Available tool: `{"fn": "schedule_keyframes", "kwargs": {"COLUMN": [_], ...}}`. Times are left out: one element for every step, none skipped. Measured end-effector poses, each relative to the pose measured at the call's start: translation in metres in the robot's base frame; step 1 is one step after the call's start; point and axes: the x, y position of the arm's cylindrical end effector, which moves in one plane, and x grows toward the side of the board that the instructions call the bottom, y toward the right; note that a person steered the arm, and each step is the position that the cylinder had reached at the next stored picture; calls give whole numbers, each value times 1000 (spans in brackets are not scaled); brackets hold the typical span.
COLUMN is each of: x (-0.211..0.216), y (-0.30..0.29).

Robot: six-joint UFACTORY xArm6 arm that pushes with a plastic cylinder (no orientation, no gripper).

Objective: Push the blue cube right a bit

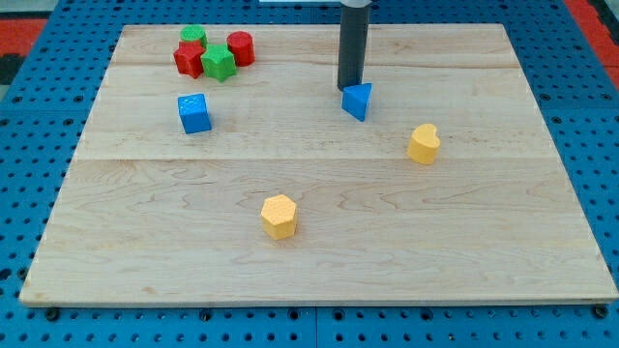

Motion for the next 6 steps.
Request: {"fn": "schedule_keyframes", "kwargs": {"x": [-11,2,2,14,40,41], "y": [-55,-136,-203,-243,-228,-144]}}
